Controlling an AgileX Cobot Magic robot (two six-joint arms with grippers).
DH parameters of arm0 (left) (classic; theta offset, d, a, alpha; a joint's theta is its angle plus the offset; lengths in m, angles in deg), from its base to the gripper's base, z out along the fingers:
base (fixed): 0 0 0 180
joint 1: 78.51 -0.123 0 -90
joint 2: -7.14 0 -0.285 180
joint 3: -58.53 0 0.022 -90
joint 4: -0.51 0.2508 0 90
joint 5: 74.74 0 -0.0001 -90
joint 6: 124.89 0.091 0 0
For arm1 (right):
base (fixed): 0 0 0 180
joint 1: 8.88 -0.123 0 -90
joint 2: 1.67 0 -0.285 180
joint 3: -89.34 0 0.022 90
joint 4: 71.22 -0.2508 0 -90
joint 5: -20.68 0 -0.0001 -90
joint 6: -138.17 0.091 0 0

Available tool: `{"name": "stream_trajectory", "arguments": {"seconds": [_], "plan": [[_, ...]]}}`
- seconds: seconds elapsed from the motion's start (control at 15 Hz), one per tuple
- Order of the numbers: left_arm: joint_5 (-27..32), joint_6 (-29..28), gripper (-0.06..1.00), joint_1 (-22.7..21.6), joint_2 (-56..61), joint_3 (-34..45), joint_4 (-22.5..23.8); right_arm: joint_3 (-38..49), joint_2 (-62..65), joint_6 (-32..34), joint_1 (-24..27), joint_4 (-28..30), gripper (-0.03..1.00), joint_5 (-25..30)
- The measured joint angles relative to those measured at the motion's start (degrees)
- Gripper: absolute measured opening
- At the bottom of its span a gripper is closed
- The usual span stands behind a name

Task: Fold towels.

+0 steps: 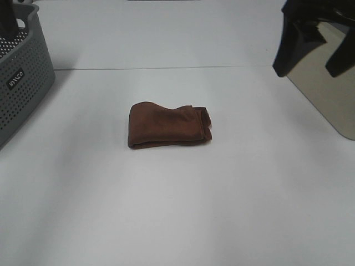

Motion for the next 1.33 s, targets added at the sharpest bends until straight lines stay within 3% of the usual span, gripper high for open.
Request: {"name": "stream_trajectory", "arguments": {"seconds": [0.53,0.73,0.8,1.07,1.33], "plan": [[-1.3,0.2,0.53,0.0,36.7,36.3,-0.6,29.2,35.5,0.3,0.0,3.7,0.82,-2.2],[-3.6,4.1,0.53,0.0,54.0,46.9,-2.6,37.4,49.2,-1.7,0.0,4.2,0.82,-3.0],[-4.6,7.6,0.53,0.0,65.4,52.3,-5.1,41.4,57.8,-2.3,0.0,4.2,0.82,-3.3],[-4.8,12.6,0.53,0.0,79.6,56.8,-8.5,46.4,69.3,-2.6,0.0,4.3,0.82,-4.6],[-7.6,17.0,0.53,0.0,84.5,58.9,-11.4,47.4,77.6,-4.6,0.0,4.5,0.82,-6.1]]}}
